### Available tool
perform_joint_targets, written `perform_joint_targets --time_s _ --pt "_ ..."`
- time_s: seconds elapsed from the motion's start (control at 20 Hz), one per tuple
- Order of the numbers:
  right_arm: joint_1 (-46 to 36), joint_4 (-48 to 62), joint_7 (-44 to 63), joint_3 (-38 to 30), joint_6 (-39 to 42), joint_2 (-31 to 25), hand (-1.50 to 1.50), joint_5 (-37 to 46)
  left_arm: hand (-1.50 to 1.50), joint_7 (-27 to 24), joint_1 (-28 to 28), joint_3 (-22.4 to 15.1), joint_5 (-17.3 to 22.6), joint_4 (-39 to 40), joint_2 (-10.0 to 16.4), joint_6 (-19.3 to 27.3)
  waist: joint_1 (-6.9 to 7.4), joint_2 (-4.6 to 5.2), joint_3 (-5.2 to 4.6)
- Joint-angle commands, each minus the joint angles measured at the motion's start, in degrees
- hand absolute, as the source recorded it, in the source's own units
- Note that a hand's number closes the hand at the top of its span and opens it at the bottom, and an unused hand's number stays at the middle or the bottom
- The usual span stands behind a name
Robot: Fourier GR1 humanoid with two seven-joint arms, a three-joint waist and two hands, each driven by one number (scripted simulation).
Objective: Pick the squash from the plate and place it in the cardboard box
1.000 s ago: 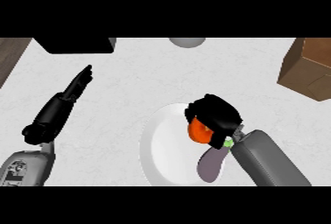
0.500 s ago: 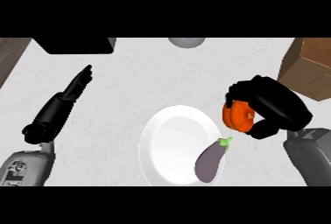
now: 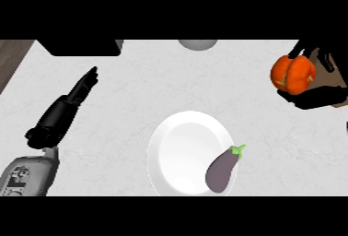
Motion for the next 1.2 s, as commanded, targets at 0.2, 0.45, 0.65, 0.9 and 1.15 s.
perform_joint_targets --time_s 0.2,0.45,0.65,0.9,1.15 --pt "-12.6 19.5 2.6 -9.2 -2.4 -5.2 1.5 -0.8 0.0 -1.7 -1.2 -0.2 -0.9 2.3 -0.5 -1.0 0.92 0.36 0.02" --pt "-17.0 35.2 -6.0 -9.5 -5.1 -14.1 1.5 4.2 0.0 2.6 -1.8 0.4 0.5 -1.3 -0.2 -2.1 1.9 0.59 0.07" --pt "-17.2 46.2 -10.6 -6.6 -2.5 -18.1 1.5 7.8 0.0 -1.5 0.2 -1.0 -1.8 -0.5 -1.5 -0.4 2.67 1.02 0.07" --pt "-22.1 58.5 -14.7 -3.7 2.7 -22.0 1.5 11.0 0.0 -0.3 -1.5 -0.9 -0.8 -1.2 -1.5 -1.7 3.45 1.25 0.13" --pt "-22.7 66.6 -20.2 -0.3 4.6 -26.1 1.5 15.7 0.0 -0.3 -3.3 -0.2 0.2 1.1 -1.0 -3.1 4.16 1.96 0.2"
